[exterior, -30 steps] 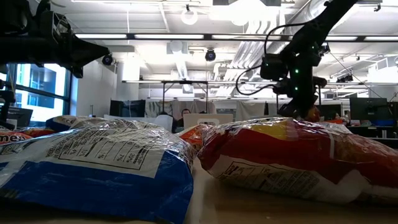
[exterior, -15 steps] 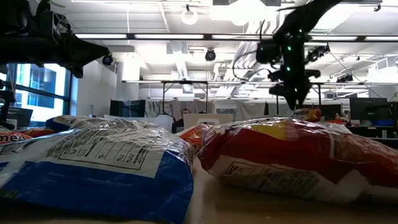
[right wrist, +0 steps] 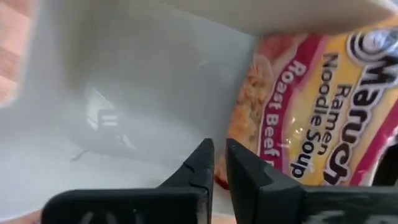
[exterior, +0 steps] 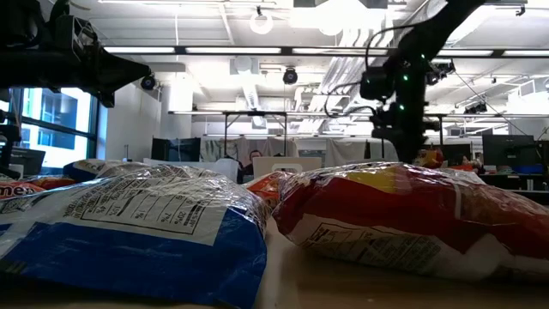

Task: Sort Maruchan noodles
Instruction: Put the red noodle pack into the gray bin

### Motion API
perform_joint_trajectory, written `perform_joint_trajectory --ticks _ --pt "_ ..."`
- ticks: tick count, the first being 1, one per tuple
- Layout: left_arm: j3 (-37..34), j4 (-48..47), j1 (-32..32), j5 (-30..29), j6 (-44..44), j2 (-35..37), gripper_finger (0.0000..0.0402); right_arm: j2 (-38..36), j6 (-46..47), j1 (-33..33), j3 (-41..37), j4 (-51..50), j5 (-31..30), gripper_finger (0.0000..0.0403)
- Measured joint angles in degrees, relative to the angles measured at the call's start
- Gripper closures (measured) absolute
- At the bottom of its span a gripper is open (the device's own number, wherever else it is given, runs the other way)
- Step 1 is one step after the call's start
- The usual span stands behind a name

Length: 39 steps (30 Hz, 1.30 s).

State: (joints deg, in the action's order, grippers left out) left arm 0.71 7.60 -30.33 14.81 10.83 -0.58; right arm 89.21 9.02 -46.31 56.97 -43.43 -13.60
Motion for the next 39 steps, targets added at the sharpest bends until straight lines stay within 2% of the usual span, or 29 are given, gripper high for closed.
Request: perform_joint_trajectory --ticks 3,9,18,21,25,29,33,39 --pt "0.0 0.0 0.0 0.0 0.0 0.0 0.0401 0.0 1.2 -0.4 -1.1 1.1 -1.9 0.0399" --pt "0.0 0.0 0.0 0.0 0.0 0.0 0.0401 0.0 5.8 -1.5 -1.2 1.9 -5.5 0.0401" --pt "0.0 0.0 0.0 0.0 0.0 0.0 0.0401 0.0 9.2 -2.9 -1.2 1.4 -5.9 0.0402" --pt "0.0 0.0 0.0 0.0 0.0 0.0 0.0401 0.0 8.2 -2.3 -1.2 3.3 -4.7 0.0402" --pt "0.0 0.0 0.0 0.0 0.0 0.0 0.0401 0.1 2.1 -0.4 -1.2 9.2 0.1 0.0403" --pt "0.0 0.0 0.0 0.0 0.0 0.0 0.0401 2.3 -0.9 0.0 -1.1 8.9 -3.0 0.0403" --pt "0.0 0.0 0.0 0.0 0.0 0.0 0.0401 6.0 -2.6 -0.4 -1.2 7.4 -3.4 0.0403" --pt "0.0 0.0 0.0 0.0 0.0 0.0 0.0401 8.7 -1.8 -0.4 -1.2 7.4 -6.2 0.0403"
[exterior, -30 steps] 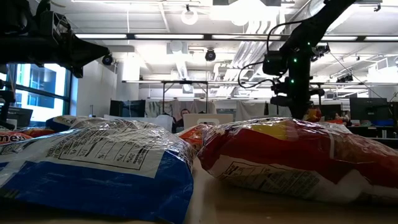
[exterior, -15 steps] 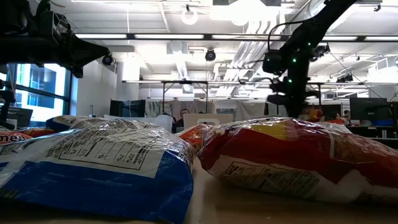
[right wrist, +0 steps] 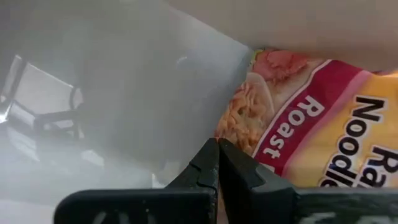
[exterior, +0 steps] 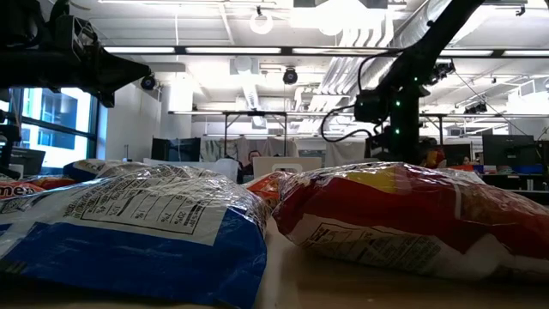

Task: Sort Maruchan noodles
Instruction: Put the red noodle pack into the gray bin, then put the blue noodle pack into the white bin

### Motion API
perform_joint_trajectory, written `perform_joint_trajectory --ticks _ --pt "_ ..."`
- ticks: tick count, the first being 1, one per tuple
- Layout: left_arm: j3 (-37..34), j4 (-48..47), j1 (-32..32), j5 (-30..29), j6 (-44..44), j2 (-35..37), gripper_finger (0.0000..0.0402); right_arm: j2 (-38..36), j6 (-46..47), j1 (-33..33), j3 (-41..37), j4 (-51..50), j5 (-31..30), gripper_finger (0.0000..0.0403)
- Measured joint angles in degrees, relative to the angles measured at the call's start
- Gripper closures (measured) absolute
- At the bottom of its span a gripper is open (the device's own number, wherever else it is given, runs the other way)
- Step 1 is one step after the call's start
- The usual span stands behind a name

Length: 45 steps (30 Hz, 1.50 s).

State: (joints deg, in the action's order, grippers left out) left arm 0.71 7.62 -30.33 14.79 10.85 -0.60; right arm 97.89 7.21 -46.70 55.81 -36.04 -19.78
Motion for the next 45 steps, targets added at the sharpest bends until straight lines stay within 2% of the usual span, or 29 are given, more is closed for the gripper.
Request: perform_joint_trajectory --ticks 6,11,25,30,35,39,45 --pt "0.0 0.0 0.0 0.0 0.0 0.0 0.0401 0.1 3.9 -0.2 0.0 -1.4 -4.0 0.0403" --pt "0.0 0.0 0.0 0.0 0.0 0.0 0.0401 0.1 4.5 -0.2 0.0 -1.5 -4.4 0.0403" --pt "0.0 0.0 0.0 0.0 0.0 0.0 0.0401 -0.4 -3.2 0.2 0.0 1.3 -7.1 0.0403" --pt "0.0 0.0 0.0 0.0 0.0 0.0 0.0401 -5.1 -4.2 1.2 0.4 0.3 -7.4 0.0403" --pt "0.0 0.0 0.0 0.0 0.0 0.0 0.0401 -12.9 -4.6 3.6 1.3 0.3 -7.7 0.0403" --pt "0.0 0.0 0.0 0.0 0.0 0.0 0.0401 -19.3 -5.8 6.8 -4.5 11.0 -6.1 0.0403" --pt "0.0 0.0 0.0 0.0 0.0 -0.2 0.0401 -27.6 -7.4 12.5 -22.5 43.8 5.9 0.0403"
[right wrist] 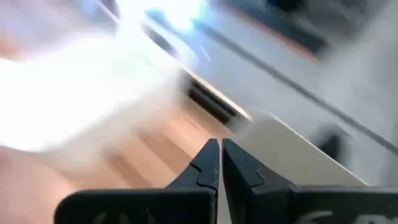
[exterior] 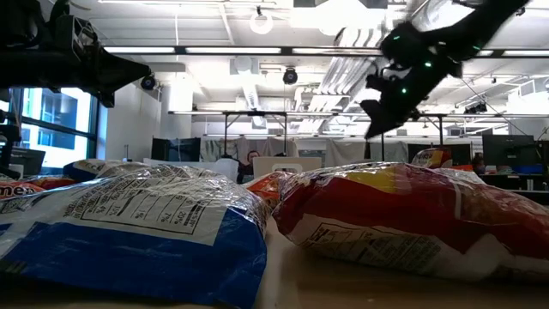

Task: Sort Maruchan noodles
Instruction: Put the blue noodle pack into the white bin

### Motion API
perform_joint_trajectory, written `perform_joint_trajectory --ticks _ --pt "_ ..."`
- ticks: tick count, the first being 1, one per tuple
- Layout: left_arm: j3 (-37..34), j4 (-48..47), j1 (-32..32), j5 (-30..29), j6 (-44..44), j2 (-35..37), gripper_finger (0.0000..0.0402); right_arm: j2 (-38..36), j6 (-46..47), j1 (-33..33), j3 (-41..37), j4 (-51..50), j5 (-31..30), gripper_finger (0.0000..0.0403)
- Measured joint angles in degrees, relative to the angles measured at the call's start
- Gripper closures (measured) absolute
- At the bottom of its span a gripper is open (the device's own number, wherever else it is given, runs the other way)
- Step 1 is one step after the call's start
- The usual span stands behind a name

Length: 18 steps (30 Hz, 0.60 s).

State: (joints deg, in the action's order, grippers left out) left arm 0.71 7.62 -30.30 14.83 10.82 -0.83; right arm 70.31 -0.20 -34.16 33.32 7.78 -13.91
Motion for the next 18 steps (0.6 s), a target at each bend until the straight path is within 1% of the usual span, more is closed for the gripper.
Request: perform_joint_trajectory --ticks 2,4,5,7,9,12,18 --pt "0.0 0.0 0.1 0.0 -0.4 -1.0 0.0401 -1.6 0.1 2.3 -5.0 12.8 2.7 0.0403" --pt "0.0 0.0 0.5 -0.1 -1.4 -2.6 0.0401 -2.5 -0.7 4.2 -8.5 23.2 4.0 0.0403" --pt "0.2 -0.3 0.8 -0.6 -2.2 -3.7 0.0401 -2.7 -1.4 4.9 -9.7 27.3 4.0 0.0403" --pt "1.3 -1.7 1.7 -3.4 -3.7 -6.5 0.0400 -2.9 -3.4 5.9 -11.1 32.6 3.5 0.0403" --pt "3.3 -3.9 2.9 -6.6 -4.0 -10.0 0.0399 -2.9 -5.1 6.3 -11.3 34.5 3.0 0.0403" --pt "7.0 -11.5 5.6 -8.6 -2.3 -16.1 0.0389 -2.9 -7.0 6.1 -11.3 34.6 2.8 0.0403" --pt "14.6 -20.4 13.5 -15.8 2.1 -30.2 0.0343 -2.9 -7.9 6.1 -11.3 34.4 2.8 0.0403"
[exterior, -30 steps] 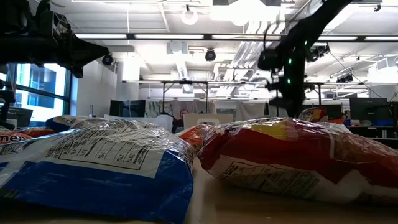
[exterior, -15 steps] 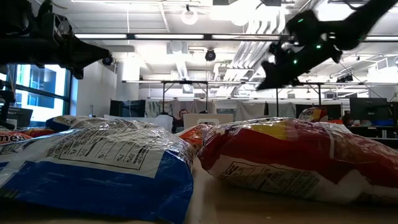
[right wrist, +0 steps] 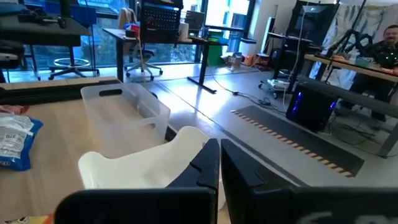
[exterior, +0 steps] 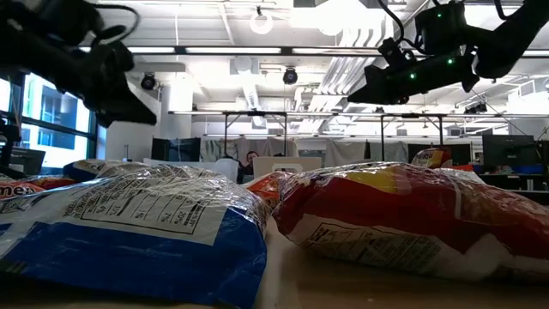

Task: Sort Maruchan noodles
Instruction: Put the blue noodle pack into the white bin

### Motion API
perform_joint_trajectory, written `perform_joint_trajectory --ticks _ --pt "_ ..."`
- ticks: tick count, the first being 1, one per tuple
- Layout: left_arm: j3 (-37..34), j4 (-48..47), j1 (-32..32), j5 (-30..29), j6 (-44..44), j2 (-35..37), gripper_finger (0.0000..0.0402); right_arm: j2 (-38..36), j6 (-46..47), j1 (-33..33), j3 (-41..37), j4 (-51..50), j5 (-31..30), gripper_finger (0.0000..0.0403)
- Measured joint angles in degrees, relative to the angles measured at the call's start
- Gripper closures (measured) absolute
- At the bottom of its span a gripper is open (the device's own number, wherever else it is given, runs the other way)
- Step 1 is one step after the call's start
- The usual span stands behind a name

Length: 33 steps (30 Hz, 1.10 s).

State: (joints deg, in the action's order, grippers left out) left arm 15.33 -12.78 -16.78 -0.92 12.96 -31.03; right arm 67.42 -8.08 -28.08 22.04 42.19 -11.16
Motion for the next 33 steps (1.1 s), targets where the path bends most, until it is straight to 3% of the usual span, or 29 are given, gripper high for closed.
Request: perform_joint_trajectory --ticks 11,19,25,33 --pt "17.6 -15.2 11.8 -12.0 9.0 -27.8 0.0252 0.0 -5.8 0.0 0.0 0.0 -0.2 0.0403" --pt "29.6 -27.6 15.2 -15.1 19.4 -46.7 0.0210 0.0 -5.9 -0.1 0.0 -0.2 -0.2 0.0403" --pt "35.0 -28.7 17.0 -14.5 24.0 -56.9 0.0184 0.0 -5.9 -0.1 0.0 -0.2 -0.1 0.0403" --pt "38.8 -39.0 18.1 -16.0 31.1 -68.0 0.0187 0.0 -5.9 -0.1 0.1 -0.2 0.2 0.0403"
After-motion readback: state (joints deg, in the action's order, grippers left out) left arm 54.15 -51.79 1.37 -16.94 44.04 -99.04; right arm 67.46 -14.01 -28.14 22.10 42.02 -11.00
